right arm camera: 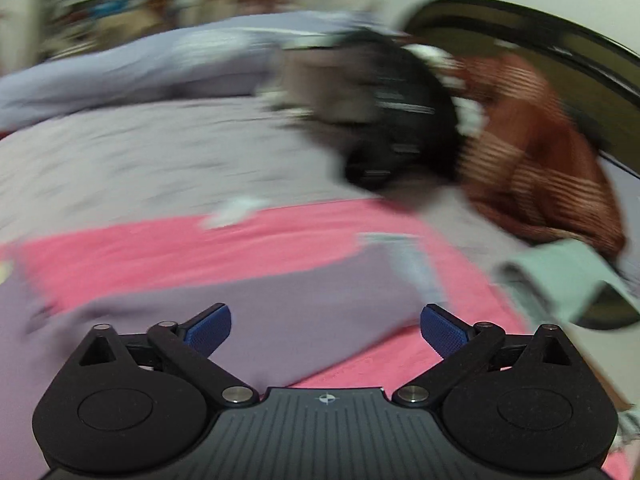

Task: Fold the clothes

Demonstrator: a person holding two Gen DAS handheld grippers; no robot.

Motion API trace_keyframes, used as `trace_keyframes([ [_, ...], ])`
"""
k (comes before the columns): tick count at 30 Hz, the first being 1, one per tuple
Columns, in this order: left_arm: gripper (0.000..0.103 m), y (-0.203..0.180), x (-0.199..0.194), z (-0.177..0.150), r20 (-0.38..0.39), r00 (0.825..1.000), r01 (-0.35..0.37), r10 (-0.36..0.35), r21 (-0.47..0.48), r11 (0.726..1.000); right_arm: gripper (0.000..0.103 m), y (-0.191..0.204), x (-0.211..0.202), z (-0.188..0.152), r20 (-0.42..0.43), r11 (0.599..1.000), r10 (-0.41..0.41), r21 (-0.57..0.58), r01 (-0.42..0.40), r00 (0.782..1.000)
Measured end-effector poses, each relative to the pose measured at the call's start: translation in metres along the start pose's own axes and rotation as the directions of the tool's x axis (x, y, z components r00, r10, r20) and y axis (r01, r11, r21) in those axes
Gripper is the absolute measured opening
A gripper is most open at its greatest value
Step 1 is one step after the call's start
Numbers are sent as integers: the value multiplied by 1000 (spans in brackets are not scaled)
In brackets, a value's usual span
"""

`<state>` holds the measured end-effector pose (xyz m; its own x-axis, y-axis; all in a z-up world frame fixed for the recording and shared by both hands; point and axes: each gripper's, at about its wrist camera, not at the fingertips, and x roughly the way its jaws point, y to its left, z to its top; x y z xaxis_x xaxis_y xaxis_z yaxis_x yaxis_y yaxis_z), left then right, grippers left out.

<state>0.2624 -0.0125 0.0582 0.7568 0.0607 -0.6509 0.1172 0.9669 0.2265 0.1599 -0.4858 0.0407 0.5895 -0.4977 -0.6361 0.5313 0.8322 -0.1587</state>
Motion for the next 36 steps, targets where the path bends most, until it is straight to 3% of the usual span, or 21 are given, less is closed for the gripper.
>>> trace_keyframes([
  [3,60,-60,-3,23,44,974,218,-223,96,971,84,-26,33,9,-12,998,-50,-31,49,999],
  [5,63,-100,-1,35,57,931,349,-360,147,925,83,-32,55,11,-42,996,-55,-70,52,998],
  [7,63,-142,5,41,28,902,419,-430,181,890,81,-28,72,8,-97,997,-4,-81,-4,995],
  [8,63,-160,7,41,11,893,439,-449,187,879,67,-24,78,5,-128,995,23,-89,-34,992],
  [9,63,-175,12,39,-16,886,457,-463,190,869,39,-20,84,2,-157,993,43,-99,-59,987],
  [11,63,-201,21,34,-63,878,477,-475,204,855,20,-8,84,-3,-149,987,-4,-157,-20,989],
  [12,63,-211,26,28,-85,879,475,-468,226,850,11,-7,80,-4,-140,985,25,-165,-49,990],
  [14,63,-221,29,16,-124,880,475,-459,263,840,9,-5,71,-1,-144,979,86,-173,-110,986],
  [17,63,-231,30,1,-162,873,488,-460,290,823,9,-7,44,5,-77,974,93,-200,-107,993],
  [19,64,-230,34,-5,-178,870,493,-461,275,825,9,-14,19,11,-16,973,116,-198,-117,993],
  [21,66,-223,35,-7,-166,863,505,-477,236,830,9,-20,-12,15,31,962,201,-196,-191,979],
  [23,66,-212,36,-6,-161,862,505,-481,191,842,9,-18,-43,12,-36,898,387,-213,-385,922],
  [24,66,-207,37,-6,-158,862,505,-482,169,847,9,-14,-58,8,-90,845,479,-225,-486,873],
  [26,66,-194,38,-6,-153,868,491,-472,129,861,10,1,-80,-8,-248,702,619,-250,-667,745],
  [28,66,-179,40,-5,-156,877,472,-454,99,876,14,15,-89,-30,-399,595,663,-234,-769,634],
  [29,66,-173,41,-5,-157,881,462,-446,88,882,20,21,-89,-42,-465,561,660,-217,-799,590],
  [30,66,-166,42,-5,-159,884,456,-441,78,887,29,27,-86,-52,-523,557,636,-198,-807,567],
  [31,66,-160,44,-5,-165,884,452,-437,68,889,33,31,-81,-61,-560,574,606,-184,-798,565],
  [32,66,-156,44,-5,-166,885,450,-435,62,891,43,33,-78,-66,-568,608,577,-181,-773,587],
  [34,66,-148,45,-5,-169,885,448,-434,55,892,55,33,-76,-65,-521,672,552,-186,-717,652],
  [36,66,-146,44,-7,-168,889,439,-425,53,897,78,35,-82,-56,-424,709,550,-218,-671,719],
])
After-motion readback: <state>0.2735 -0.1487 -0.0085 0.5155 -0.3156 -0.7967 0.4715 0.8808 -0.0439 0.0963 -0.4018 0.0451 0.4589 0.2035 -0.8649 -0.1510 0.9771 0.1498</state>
